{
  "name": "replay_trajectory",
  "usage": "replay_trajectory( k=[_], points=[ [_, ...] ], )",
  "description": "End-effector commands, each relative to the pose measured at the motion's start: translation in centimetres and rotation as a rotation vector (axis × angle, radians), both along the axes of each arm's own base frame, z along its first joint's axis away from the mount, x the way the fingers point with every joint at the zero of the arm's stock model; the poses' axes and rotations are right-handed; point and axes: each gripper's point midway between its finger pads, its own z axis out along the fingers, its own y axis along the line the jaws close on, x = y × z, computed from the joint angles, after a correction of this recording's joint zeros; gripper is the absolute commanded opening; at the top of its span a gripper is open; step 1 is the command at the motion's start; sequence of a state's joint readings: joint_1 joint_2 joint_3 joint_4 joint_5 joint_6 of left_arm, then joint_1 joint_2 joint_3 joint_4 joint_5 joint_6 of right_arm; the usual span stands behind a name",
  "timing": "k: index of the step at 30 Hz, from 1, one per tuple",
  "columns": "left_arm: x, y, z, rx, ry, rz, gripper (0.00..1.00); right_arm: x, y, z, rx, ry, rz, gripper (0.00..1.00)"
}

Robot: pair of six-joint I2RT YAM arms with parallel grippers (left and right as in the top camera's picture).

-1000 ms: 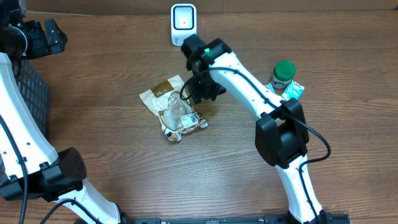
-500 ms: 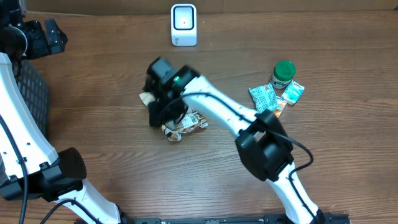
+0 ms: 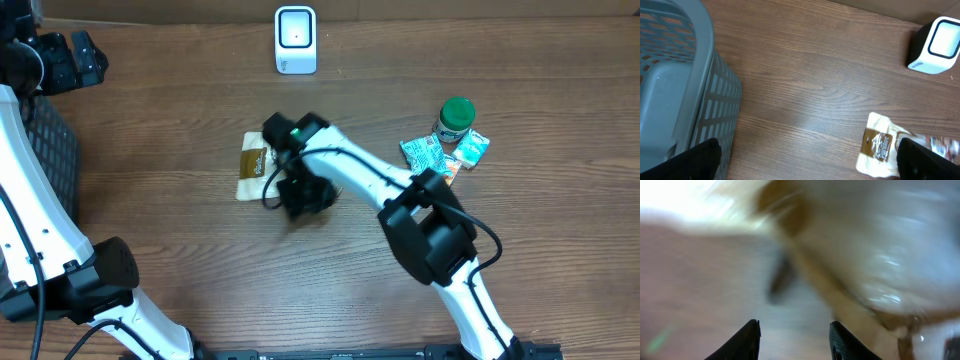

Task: Scan the item barcode
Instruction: 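Lift the snack bag and turn it with the right gripper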

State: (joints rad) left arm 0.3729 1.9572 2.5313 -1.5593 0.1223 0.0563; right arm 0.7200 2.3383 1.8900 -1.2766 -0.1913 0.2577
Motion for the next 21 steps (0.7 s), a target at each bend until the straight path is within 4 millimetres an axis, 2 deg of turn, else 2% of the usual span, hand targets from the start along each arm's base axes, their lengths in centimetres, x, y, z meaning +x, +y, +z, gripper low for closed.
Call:
replay_trajectory(
  k=[1, 3, 6, 10, 12, 14, 16, 21],
  points=[
    [-0.2, -0.4, 1.2, 0.018, -0.031, -0.017, 1.00, 4.5, -5.0, 0.8, -0.137, -0.149, -0.060, 0.43],
    [-0.2, -0.4, 1.2, 0.018, -0.031, -0.017, 1.00, 7.0, -6.8, 1.0, -0.158, -0.207, -0.102, 0.43],
    [-0.2, -0.4, 1.2, 0.018, -0.031, -0.017, 1.00, 10.6, -8.0, 1.8, -0.104, -0.282, -0.127, 0.45],
    [-0.2, -0.4, 1.2, 0.018, -0.031, -0.017, 1.00, 13.7, -7.0, 4.1, 0.039, -0.339, -0.117, 0.50],
    [-0.2, -0.4, 1.2, 0.018, -0.031, -0.017, 1.00, 15.6, -6.0, 6.1, 0.139, -0.385, -0.133, 0.57],
    [-0.2, -0.4, 1.2, 0.018, -0.031, -0.017, 1.00, 16.3, -4.7, 7.5, 0.255, -0.377, -0.141, 0.60],
    [-0.2, -0.4, 1.2, 0.018, -0.031, -0.017, 1.00, 15.8, -3.9, 7.8, 0.312, -0.348, -0.137, 0.60],
    [-0.2, -0.4, 1.2, 0.018, -0.031, -0.017, 1.00, 14.6, -3.4, 7.6, 0.316, -0.301, -0.127, 0.61]
  ],
)
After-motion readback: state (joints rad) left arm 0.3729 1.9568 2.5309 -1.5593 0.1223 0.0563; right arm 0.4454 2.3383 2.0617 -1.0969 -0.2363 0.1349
